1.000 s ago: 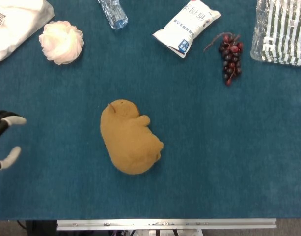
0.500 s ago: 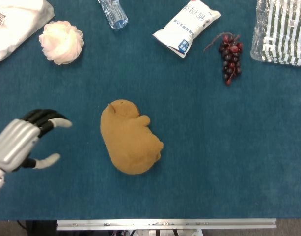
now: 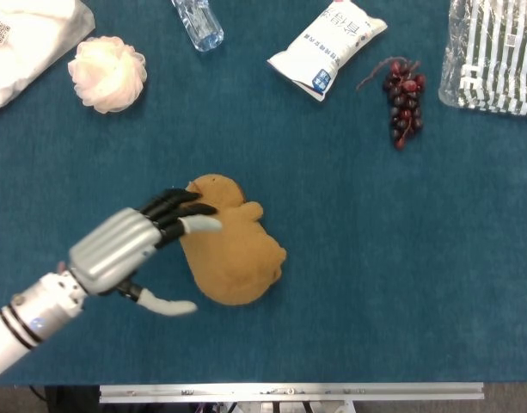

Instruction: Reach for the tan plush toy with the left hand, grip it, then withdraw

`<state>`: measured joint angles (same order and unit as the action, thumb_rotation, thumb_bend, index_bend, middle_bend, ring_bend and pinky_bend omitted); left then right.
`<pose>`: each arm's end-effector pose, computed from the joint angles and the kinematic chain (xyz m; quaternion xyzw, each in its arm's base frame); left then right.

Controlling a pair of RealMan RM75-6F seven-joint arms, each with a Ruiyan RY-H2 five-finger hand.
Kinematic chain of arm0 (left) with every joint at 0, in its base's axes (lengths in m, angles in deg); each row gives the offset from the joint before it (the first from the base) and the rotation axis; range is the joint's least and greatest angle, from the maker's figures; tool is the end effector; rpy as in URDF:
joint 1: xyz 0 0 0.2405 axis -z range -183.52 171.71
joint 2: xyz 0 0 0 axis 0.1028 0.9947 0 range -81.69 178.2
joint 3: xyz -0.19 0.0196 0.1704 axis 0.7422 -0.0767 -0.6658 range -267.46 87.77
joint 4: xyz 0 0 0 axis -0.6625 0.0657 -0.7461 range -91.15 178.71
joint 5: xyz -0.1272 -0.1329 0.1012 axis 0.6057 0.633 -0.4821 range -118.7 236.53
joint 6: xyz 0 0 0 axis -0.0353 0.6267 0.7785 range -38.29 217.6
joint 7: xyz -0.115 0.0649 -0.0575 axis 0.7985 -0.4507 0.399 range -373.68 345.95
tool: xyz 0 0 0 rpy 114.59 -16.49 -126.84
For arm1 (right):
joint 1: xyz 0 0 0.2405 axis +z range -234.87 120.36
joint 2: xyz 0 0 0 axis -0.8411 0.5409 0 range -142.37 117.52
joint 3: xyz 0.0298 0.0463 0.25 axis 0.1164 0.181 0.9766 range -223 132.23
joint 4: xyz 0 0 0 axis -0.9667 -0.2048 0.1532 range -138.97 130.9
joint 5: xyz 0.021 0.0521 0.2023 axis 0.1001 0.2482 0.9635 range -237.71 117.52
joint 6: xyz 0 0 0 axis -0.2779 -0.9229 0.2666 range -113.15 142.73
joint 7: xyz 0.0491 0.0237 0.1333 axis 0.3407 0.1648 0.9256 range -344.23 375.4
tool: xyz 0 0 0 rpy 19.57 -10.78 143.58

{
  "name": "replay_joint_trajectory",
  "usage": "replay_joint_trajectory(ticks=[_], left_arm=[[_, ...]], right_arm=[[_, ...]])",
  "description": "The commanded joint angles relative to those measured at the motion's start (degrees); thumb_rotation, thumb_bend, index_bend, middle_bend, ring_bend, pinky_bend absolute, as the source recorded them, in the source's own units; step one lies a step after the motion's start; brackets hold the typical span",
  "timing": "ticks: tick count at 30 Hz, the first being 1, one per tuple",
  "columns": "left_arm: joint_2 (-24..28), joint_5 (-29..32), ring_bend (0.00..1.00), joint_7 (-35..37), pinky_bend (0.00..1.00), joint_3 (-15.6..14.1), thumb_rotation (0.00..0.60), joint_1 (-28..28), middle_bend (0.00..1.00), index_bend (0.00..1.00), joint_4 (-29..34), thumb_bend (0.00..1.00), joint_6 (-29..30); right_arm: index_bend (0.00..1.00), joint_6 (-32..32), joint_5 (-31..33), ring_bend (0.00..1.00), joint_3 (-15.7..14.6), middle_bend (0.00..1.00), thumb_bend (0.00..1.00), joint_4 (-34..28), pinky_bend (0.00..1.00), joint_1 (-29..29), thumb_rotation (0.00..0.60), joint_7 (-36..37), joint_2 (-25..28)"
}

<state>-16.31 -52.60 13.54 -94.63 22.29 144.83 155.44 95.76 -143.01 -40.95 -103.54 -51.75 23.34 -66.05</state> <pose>-0.1776 0.2092 0.0694 -0.7533 -0.4519 -0.4555 0.1446 -0.3033 -0.1887 0.2021 0.5722 -0.4294 0.3975 0.5747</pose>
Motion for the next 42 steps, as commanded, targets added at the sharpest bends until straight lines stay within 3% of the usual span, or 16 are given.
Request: replay_joint_trajectory(ticks=[1, 10, 23, 30, 38, 42], left_arm=[[-2.4, -1.3, 0.05, 0.8, 0.06, -0.4, 0.317, 2.1, 0.13, 0.16, -1.5, 0.11, -0.6], [-10.2, -0.6, 0.05, -2.4, 0.04, -0.3, 0.318, 5.6, 0.13, 0.16, -5.6, 0.11, -3.4], [-19.5, 2.1, 0.05, -7.7, 0.04, -3.1, 0.319, 6.0, 0.13, 0.16, -13.4, 0.11, -4.8], [-20.4, 3.2, 0.05, -9.6, 0.04, -4.5, 0.32, 5.6, 0.13, 0.16, -14.6, 0.11, -3.8], [-19.1, 3.6, 0.05, -8.0, 0.04, -2.9, 0.322, 5.5, 0.13, 0.16, -12.1, 0.11, 2.1], [-19.1, 4.5, 0.05, -7.5, 0.04, -2.8, 0.323, 5.7, 0.13, 0.16, -11.9, 0.11, 2.3]], right_arm=[[0.21, 0.0, 0.0, 0.16, 0.0, 0.35, 0.21, 0.0, 0.25, 0.0, 0.6, 0.0, 0.1], [0.21, -0.2, 0.1, 0.16, 0.0, 0.35, 0.21, -0.1, 0.25, 0.0, 0.6, -0.2, -0.3], [0.21, 0.1, 0.3, 0.16, -0.3, 0.35, 0.21, -0.1, 0.25, -0.6, 0.6, 0.1, 0.0], [0.21, 0.1, 0.1, 0.16, -0.5, 0.35, 0.21, 0.2, 0.25, -0.8, 0.6, 0.4, -0.1], [0.21, 0.7, -0.3, 0.16, -0.5, 0.35, 0.21, 0.2, 0.25, -1.1, 0.6, 0.8, 0.0], [0.21, 0.8, -0.2, 0.16, -0.5, 0.35, 0.21, 0.3, 0.25, -1.2, 0.6, 0.9, 0.0]])
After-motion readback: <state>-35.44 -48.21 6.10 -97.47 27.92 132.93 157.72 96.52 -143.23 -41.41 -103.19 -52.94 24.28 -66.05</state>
